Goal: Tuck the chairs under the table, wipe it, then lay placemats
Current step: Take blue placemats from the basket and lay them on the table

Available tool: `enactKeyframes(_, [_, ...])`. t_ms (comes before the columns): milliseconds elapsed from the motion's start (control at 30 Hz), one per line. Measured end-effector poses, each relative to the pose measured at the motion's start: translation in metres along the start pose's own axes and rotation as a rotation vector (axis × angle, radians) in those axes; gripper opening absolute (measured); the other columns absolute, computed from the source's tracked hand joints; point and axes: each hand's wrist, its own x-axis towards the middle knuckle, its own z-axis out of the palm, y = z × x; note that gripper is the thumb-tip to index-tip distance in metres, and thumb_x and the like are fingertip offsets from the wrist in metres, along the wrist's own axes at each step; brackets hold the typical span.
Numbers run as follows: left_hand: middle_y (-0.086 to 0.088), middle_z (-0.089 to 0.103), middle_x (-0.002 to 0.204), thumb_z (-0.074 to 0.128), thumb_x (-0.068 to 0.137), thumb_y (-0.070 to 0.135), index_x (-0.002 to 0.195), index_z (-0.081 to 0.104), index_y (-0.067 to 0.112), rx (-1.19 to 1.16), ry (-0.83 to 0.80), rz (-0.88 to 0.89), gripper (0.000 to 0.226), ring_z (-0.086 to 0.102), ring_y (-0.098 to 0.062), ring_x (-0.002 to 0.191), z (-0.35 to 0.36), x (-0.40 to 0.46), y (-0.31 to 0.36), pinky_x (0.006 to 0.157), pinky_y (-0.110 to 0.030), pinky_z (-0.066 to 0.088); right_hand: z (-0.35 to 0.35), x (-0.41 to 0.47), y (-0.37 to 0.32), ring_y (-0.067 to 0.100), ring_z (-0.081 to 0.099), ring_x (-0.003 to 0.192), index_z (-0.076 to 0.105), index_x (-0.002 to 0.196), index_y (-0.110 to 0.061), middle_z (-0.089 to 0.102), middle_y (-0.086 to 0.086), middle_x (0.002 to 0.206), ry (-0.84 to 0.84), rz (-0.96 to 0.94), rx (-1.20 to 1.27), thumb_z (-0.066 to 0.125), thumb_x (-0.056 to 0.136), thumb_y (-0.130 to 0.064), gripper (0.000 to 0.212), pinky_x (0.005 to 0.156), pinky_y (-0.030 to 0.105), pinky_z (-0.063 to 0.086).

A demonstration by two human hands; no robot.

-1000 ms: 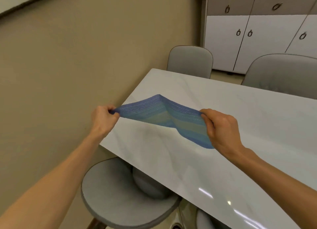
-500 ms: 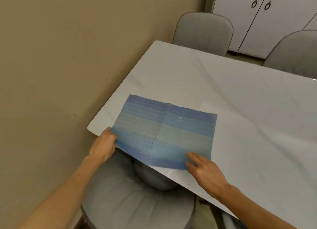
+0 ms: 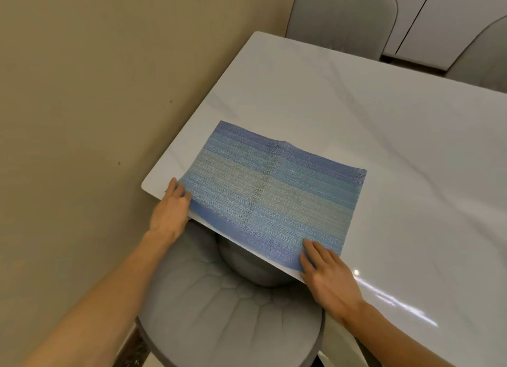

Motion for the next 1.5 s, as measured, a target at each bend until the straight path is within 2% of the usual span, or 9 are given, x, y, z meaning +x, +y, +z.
enactKeyframes(100, [-0.014,0.038,0.15,0.064,0.082,-0.01,0.126,0.057,0.0,0.018,-0.021,-0.027,0.046,0.01,-0.032,0.151,0.004,0.002,0.005,0.096,-0.045,0.052,0.002,-0.001,-0.008,0.042,0.053,0.123,0.063,0.12,0.001,0.053,0.024,0.137,-0.015,0.043,0.01,0.039,0.097,-0.032,0.047,0.097,0.05,0.048])
enactKeyframes(233, [-0.014,0.031,0.153,0.059,0.087,-0.007,0.136,0.048,0.0,0.044,-0.035,-0.063,0.051,0.008,-0.034,0.15,0.0,-0.001,0.011,0.099,-0.045,0.049,0.003,-0.006,-0.01,0.042,0.052,0.124,0.062,0.124,0.001,0.052,0.024,0.138,-0.018,0.054,0.007,0.037,0.096,-0.024,0.045,0.098,0.051,0.048])
enactKeyframes(400, [-0.014,0.011,0.164,0.054,0.093,0.01,0.157,0.011,0.019,0.158,-0.126,-0.138,0.077,0.002,-0.036,0.151,-0.009,-0.015,0.031,0.12,-0.056,0.009,-0.004,-0.01,-0.009,0.043,0.052,0.124,0.061,0.126,0.001,0.051,0.025,0.139,-0.088,0.084,0.043,0.076,0.069,-0.002,0.059,0.096,0.051,0.05])
enactKeyframes(533, [-0.015,0.018,0.162,0.048,0.096,0.015,0.156,0.017,0.02,-0.072,-0.031,-0.018,0.068,0.015,-0.037,0.148,-0.01,-0.036,0.088,0.117,-0.061,0.019,-0.011,-0.012,-0.014,0.042,0.055,0.122,0.062,0.124,0.0,0.053,0.024,0.137,-0.122,0.101,0.06,0.082,0.062,0.0,0.065,0.095,0.049,0.052])
enactKeyframes(633, [-0.012,0.009,0.165,0.036,0.104,0.044,0.158,0.011,0.024,-0.201,-0.091,0.095,0.062,0.01,-0.036,0.15,-0.004,-0.046,0.126,0.118,-0.059,0.017,-0.012,-0.013,-0.016,0.042,0.056,0.121,0.063,0.124,0.0,0.054,0.024,0.136,-0.125,0.102,0.069,0.084,0.059,-0.001,0.068,0.093,0.048,0.051])
enactKeyframes(967, [-0.011,-0.017,0.164,0.024,0.101,0.059,0.157,-0.01,0.029,-0.068,-0.204,0.128,0.072,-0.008,-0.041,0.15,0.006,-0.061,0.14,0.12,-0.061,0.008,-0.01,-0.018,-0.018,0.042,0.058,0.118,0.063,0.125,-0.001,0.055,0.025,0.135,-0.21,0.109,0.09,0.086,0.055,-0.004,0.074,0.088,0.049,0.055])
enactKeyframes(1200, [-0.013,-0.003,0.165,0.035,0.102,0.05,0.158,0.007,0.021,-0.045,-0.307,0.084,0.069,0.002,-0.04,0.15,-0.017,-0.062,0.166,0.117,-0.061,0.013,-0.036,-0.025,-0.015,0.038,0.011,0.146,0.018,0.152,-0.008,0.001,0.019,0.161,-0.335,0.091,0.11,0.054,0.093,-0.008,0.069,0.117,0.048,0.024])
enactKeyframes(1300, [-0.011,0.015,0.163,0.038,0.102,0.048,0.15,0.034,0.017,-0.012,-0.326,0.128,0.057,0.014,-0.035,0.149,-0.036,-0.073,0.194,0.117,-0.059,0.019,-0.056,-0.038,0.001,0.036,0.034,0.133,0.035,0.142,-0.009,0.026,0.02,0.151,-0.27,0.089,0.106,0.056,0.09,-0.008,0.056,0.107,0.043,0.035])
enactKeyframes(1500, [-0.01,0.044,0.146,0.038,0.1,0.038,0.137,0.048,0.014,0.003,-0.33,0.217,0.045,0.035,-0.032,0.137,-0.079,-0.11,0.295,0.113,-0.054,0.026,-0.101,-0.096,0.073,0.03,0.051,0.108,0.056,0.12,-0.01,0.057,0.012,0.117,-0.173,0.171,0.061,0.051,0.096,-0.018,0.026,0.088,0.038,0.042])
